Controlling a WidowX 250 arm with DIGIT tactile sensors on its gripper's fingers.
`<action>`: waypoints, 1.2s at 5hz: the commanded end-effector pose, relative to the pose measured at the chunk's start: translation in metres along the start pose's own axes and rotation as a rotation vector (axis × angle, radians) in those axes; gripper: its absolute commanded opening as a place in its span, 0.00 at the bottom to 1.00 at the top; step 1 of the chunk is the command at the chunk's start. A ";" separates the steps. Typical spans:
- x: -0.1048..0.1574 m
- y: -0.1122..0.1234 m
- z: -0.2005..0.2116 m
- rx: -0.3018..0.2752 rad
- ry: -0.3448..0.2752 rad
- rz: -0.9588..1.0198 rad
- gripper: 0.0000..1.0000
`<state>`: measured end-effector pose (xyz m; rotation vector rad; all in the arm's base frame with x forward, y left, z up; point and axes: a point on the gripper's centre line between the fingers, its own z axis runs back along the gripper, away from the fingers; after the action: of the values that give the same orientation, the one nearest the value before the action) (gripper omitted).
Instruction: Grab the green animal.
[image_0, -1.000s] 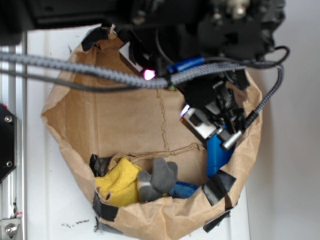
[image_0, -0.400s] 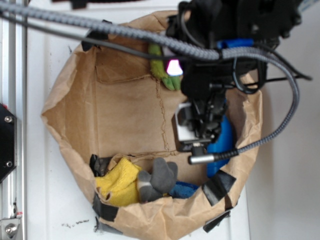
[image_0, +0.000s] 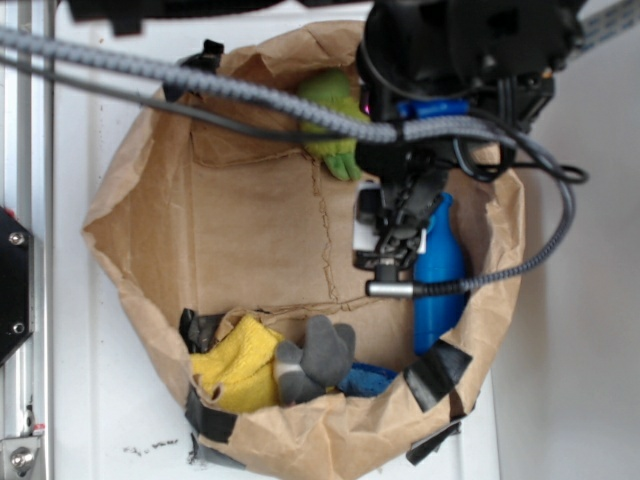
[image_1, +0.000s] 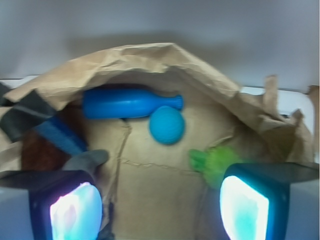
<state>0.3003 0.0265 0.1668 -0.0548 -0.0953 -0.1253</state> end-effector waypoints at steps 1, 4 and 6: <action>-0.001 0.001 -0.007 0.068 0.008 0.008 1.00; -0.003 0.005 -0.021 0.048 0.031 -0.027 1.00; -0.003 0.005 -0.021 0.048 0.031 -0.027 1.00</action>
<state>0.2957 0.0179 0.1354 -0.0138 -0.0349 -0.1708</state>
